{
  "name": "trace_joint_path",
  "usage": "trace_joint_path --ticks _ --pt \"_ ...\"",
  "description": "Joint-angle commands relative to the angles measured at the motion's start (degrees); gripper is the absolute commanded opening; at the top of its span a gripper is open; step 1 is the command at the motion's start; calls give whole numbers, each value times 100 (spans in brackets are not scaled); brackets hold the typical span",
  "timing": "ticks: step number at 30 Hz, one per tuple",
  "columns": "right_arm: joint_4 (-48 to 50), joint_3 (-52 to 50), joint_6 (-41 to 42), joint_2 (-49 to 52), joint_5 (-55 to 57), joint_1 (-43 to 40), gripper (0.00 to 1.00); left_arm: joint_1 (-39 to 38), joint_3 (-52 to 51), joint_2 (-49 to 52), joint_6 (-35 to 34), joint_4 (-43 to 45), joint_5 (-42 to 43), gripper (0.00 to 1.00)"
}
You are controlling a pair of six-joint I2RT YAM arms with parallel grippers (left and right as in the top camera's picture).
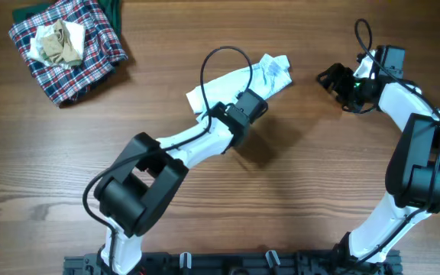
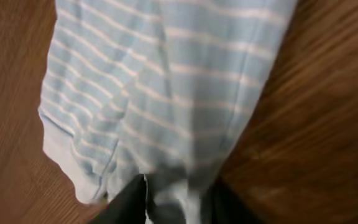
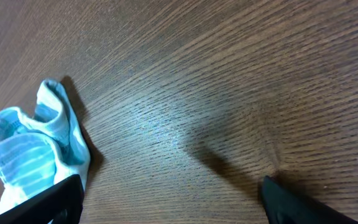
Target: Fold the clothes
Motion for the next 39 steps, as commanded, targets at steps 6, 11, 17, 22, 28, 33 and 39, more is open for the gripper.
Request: trace_joint_path --ticks 6,11,17,22,28,33,39 --pt "0 17 -122 -149 85 -9 92 -48 22 111 -17 26 -57 8" --pt "-17 15 -120 -149 85 -9 92 -197 24 90 -15 50 -173 4" --pt "-72 15 -118 -146 85 -4 92 -203 24 90 -15 315 -787 4" --pt "-181 15 -138 -146 109 2 92 -201 24 90 -15 479 -785 4" --pt "-337 15 -140 -146 129 2 92 -85 24 90 -17 726 -785 4" --pt "-409 15 -142 -146 131 2 92 120 24 90 -39 881 -1043 4" --pt "-459 15 -144 -146 155 2 92 280 24 90 -39 968 -1128 4"
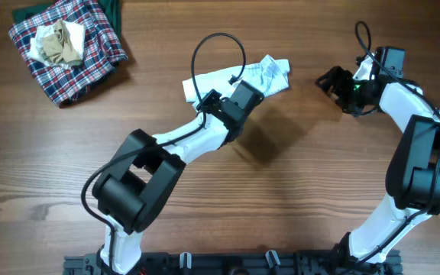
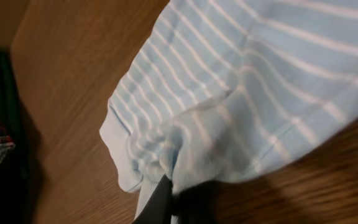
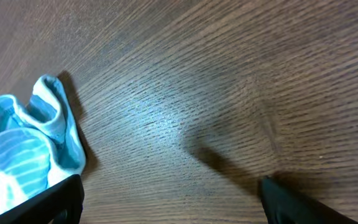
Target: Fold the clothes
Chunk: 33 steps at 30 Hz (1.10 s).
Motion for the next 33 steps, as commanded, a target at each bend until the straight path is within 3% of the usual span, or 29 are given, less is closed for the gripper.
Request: trace_joint_path --ticks 1,18,26,33 --pt "-94 13 -98 -79 203 2 92 103 24 59 -39 87 -177 4" --pt "-391 9 -387 -79 472 2 92 341 24 59 -186 807 -632 4" --pt "-393 9 -389 -79 472 2 92 415 24 59 -184 809 -627 11" --pt "-511 9 -387 -79 470 2 92 778 22 59 -232 968 -98 15"
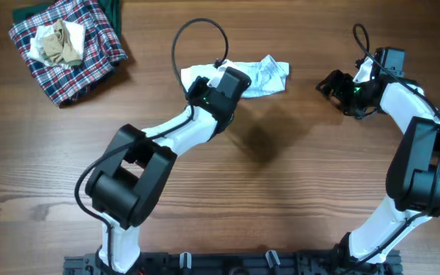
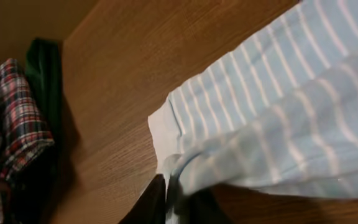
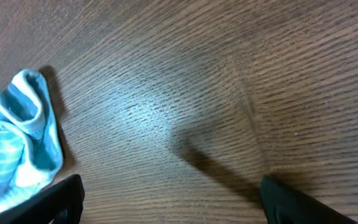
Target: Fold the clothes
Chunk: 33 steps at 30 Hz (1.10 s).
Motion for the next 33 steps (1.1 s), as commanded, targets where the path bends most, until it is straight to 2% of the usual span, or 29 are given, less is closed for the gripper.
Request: trace_joint_path --ticks 1,5,6,8,12,14,20,30,33 --pt "-149 0 -109 -7 210 2 92 367 22 57 -203 146 273 15" --pt "-166 0 -103 -7 197 2 92 734 22 57 -205 166 774 17" --pt "-175 0 -96 -7 186 4 91 828 22 57 -205 168 957 20" --pt "-201 0 -94 -7 186 4 91 935 22 57 -205 166 1174 34" --pt "-295 0 -96 -7 186 4 91 1086 22 59 -203 208 1401 46" --pt "-330 0 -101 -7 188 33 90 1134 22 59 -203 260 1401 48" --pt "-385 0 -114 -7 192 332 84 1360 22 59 -205 535 1401 64" --pt "-345 2 -114 -9 643 1344 82 1869 22 57 -205 732 1373 72" --pt "-256 2 -109 -35 638 1539 82 1838 24 33 -205 765 1001 74"
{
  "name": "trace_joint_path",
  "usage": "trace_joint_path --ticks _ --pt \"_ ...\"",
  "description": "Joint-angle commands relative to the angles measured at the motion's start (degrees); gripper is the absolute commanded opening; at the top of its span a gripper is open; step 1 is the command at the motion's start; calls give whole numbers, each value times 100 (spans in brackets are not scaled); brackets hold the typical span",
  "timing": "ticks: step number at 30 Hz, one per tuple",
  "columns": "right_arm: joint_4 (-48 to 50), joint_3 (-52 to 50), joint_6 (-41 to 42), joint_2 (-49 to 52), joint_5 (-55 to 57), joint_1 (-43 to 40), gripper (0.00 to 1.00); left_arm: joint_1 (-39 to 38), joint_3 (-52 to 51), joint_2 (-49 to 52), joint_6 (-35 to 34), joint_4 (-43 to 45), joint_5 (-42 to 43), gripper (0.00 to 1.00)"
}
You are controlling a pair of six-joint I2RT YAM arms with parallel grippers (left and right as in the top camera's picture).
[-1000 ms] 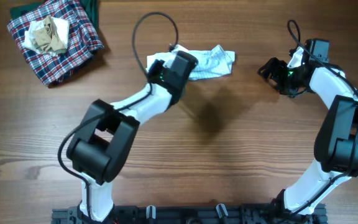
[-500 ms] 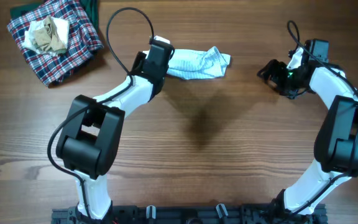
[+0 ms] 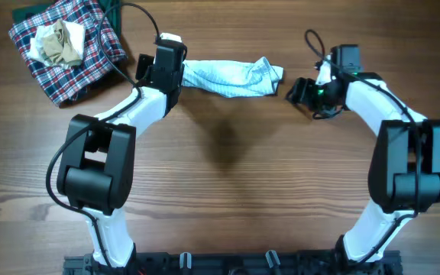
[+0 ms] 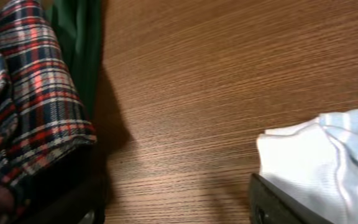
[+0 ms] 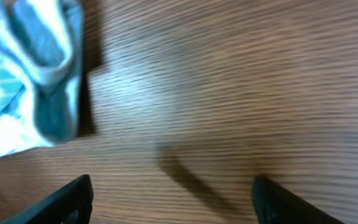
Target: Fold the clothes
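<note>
A light blue striped garment [image 3: 231, 76] lies as a long rumpled band across the far middle of the table. My left gripper [image 3: 145, 69] is open just off the garment's left end. In the left wrist view the white hem [image 4: 309, 162] lies beside the right finger, with only bare wood between the jaws of the left gripper [image 4: 179, 208]. My right gripper [image 3: 300, 92] is open just right of the garment's bunched right end [image 5: 33, 74]. The right gripper [image 5: 173, 202] also has only wood between its fingers.
A pile of clothes with a red plaid shirt [image 3: 67, 42], a beige piece on top and a green garment [image 4: 82, 43] lies at the far left corner, close to my left gripper. The wooden table [image 3: 228, 191] stretches toward the near edge.
My left gripper was shut on the garment's left edge; now it is open further left, beside the hem. The garment lies stretched out longer. My right gripper has moved left to its right end.
My left gripper was shut on the hem of the garment, which lay bunched diagonally at the far middle. At each later moment it held the hem further left. Now the hem is let go and the garment lies drawn out, with both open grippers at its ends.
</note>
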Motion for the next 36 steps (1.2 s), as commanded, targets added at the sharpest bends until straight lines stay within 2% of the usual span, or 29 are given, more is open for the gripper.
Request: trace_joint_path --ticks 1,4,8,15,19,26,31,33,35,36 --pt "57 -22 -22 -59 157 229 81 -57 24 -31 -35 33 -522 74" --pt "164 -17 -24 -367 157 341 80 -162 24 -308 -240 -98 -769 74" --pt "129 -17 -31 -826 157 396 80 -234 24 -686 -953 -461 -702 74" --pt "-323 -20 -22 -1038 155 396 76 -337 24 -837 -1504 -1613 74 78" --pt "-553 -20 -9 -1047 157 396 75 -601 24 -977 -1519 -2164 1010 81" --pt "-807 -20 -55 -1047 157 396 77 -1119 24 -1239 -1526 -2455 1086 83" --pt "-498 -20 -238 -1047 -70 396 79 -1209 22 -1255 -1725 -2697 1091 80" --pt "-184 -20 -396 -1047 -621 396 77 -1209 24 -1255 -1731 -2717 1091 77" --pt "103 -20 -396 -1047 -1012 396 69 -1220 24 -1255 -1731 -2712 1110 73" --pt "280 -20 -396 -1045 -1215 396 59 -1224 24 -1255 -1729 -2695 1139 69"
